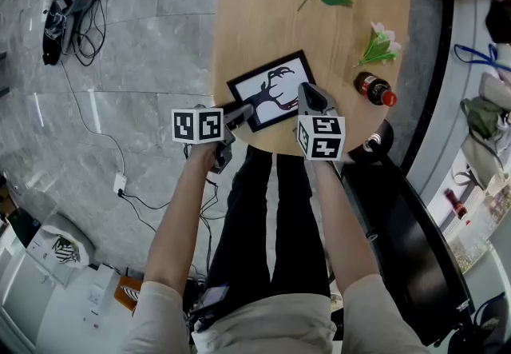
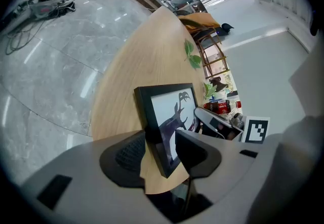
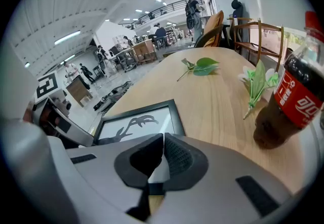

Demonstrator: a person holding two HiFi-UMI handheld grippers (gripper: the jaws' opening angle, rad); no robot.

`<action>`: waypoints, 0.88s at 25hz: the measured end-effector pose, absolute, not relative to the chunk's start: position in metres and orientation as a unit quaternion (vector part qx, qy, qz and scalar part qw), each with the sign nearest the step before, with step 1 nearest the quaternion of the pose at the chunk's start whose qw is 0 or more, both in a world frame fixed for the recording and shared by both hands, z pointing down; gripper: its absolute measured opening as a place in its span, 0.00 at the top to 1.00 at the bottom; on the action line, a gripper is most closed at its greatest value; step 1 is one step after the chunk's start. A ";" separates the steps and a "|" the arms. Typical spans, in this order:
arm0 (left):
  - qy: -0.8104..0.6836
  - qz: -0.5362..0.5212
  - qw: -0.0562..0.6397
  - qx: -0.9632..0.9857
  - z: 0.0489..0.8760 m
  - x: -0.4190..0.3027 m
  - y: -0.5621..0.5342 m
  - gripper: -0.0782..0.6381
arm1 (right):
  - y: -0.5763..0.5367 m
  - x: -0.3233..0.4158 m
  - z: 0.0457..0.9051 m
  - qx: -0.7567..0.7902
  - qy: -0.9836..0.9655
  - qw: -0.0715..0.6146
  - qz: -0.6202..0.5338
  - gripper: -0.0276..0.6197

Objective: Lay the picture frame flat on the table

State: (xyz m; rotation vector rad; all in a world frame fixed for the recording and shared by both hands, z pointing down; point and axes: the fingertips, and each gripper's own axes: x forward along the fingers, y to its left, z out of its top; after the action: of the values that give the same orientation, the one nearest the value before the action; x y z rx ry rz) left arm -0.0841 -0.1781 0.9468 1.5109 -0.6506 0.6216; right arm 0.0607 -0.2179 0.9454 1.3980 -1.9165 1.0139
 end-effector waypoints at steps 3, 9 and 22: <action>-0.285 0.272 0.639 0.661 0.945 -0.088 -0.173 0.65 | -0.216 0.059 0.946 0.523 -0.710 0.283 0.378 0.90; -0.274 0.278 0.626 0.675 0.929 -0.090 -0.166 0.65 | -0.197 0.059 0.942 0.522 -0.697 0.284 0.401 0.90; -0.239 0.312 0.492 0.777 0.858 -0.084 -0.151 0.65 | -0.167 0.054 0.882 0.511 -0.719 0.276 0.383 0.90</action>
State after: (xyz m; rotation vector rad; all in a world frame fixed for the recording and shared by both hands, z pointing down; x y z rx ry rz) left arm -0.0843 -0.1514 0.8583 1.8845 -0.5805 0.7574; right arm 0.0537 -0.1670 0.8816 1.3719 -1.9314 1.0277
